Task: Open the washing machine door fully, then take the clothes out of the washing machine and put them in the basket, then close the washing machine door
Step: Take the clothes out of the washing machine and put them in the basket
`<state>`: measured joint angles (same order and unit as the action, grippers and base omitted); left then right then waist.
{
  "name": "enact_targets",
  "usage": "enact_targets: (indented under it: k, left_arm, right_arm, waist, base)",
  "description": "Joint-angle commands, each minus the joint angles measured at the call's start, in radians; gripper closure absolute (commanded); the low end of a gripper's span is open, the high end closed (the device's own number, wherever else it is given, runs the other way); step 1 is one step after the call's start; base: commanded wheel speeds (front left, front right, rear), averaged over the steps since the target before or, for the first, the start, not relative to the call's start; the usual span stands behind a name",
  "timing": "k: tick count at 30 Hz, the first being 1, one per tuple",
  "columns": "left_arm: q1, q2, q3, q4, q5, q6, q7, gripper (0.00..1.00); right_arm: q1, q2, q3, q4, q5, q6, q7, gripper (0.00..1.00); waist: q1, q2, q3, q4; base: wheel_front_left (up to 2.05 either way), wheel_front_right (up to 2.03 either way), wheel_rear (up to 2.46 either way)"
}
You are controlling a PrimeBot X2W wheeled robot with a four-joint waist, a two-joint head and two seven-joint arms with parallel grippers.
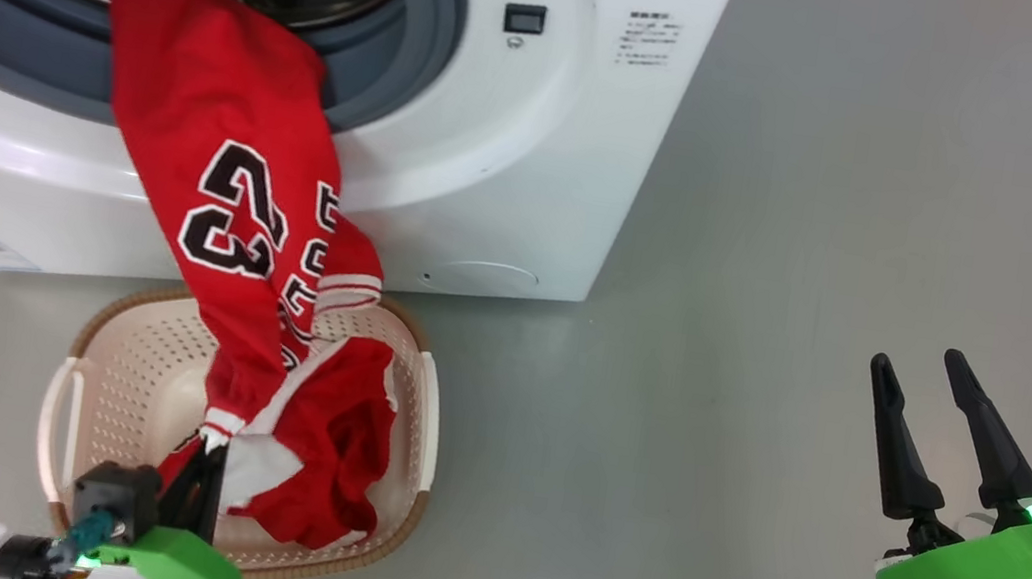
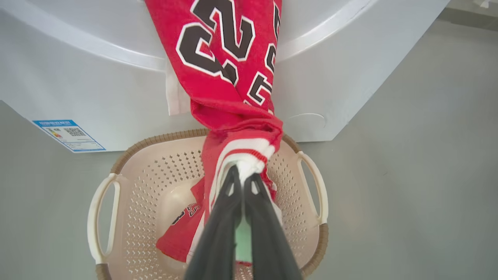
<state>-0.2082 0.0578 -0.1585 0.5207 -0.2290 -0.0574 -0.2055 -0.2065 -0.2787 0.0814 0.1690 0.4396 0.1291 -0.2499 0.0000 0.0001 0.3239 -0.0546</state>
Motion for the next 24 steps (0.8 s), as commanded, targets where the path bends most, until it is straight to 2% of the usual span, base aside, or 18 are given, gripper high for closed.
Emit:
enact_targets:
  k: [1,2,3,10,14,17,24]
  left_arm:
    - [-0.053,0.016,0.023,0.066,0.003,-0.01,-0.02,1.0]
    - [-0.079,0.017,0.018,0.123,0.005,-0.015,-0.025,1.0]
    - [-0.079,0.017,0.018,0.123,0.005,-0.015,-0.025,1.0]
    - [-0.244,0.018,-0.026,0.476,0.027,-0.042,-0.045,1.0]
    - [-0.325,0.021,-0.05,0.629,0.038,-0.05,-0.043,1.0]
    - [-0.392,0.026,-0.057,0.707,0.035,-0.055,-0.044,1.0]
    - [-0.465,0.049,-0.045,0.752,0.011,-0.052,-0.035,0.99]
  right_arm:
    - [-0.011,-0.009,0.015,-0.027,-0.001,0.002,-0.012,0.0]
    - [-0.014,-0.007,0.015,-0.028,-0.001,0.002,-0.012,0.0]
    - [-0.014,-0.007,0.015,-0.028,-0.001,0.002,-0.012,0.0]
    - [-0.032,0.002,0.024,-0.029,-0.003,0.002,-0.012,0.0]
    - [-0.045,0.005,0.038,-0.029,-0.004,0.002,-0.012,0.0]
    - [-0.061,0.008,0.054,-0.031,-0.003,0.002,-0.012,0.0]
    - [-0.087,0.02,0.067,-0.038,-0.002,0.002,-0.012,0.0]
  waist:
    - [0.0,-0.0001,0.023,-0.02]
    - [0.0,-0.0001,0.028,-0.025]
    - [0.0,-0.0001,0.028,-0.025]
    - [0.0,-0.0001,0.064,-0.055]
    - [0.0,-0.0001,0.084,-0.071]
    - [0.0,-0.0001,0.11,-0.085]
    - [0.0,-0.0001,0.172,-0.114]
  base:
    - [0.0,0.0,0.0]
    - [0.0,0.0,0.0]
    - [0.0,0.0,0.0]
    - [0.0,0.0,0.0]
    - [0.0,0.0,0.0]
    - [0.0,0.0,0.0]
    - [0.0,0.0,0.0]
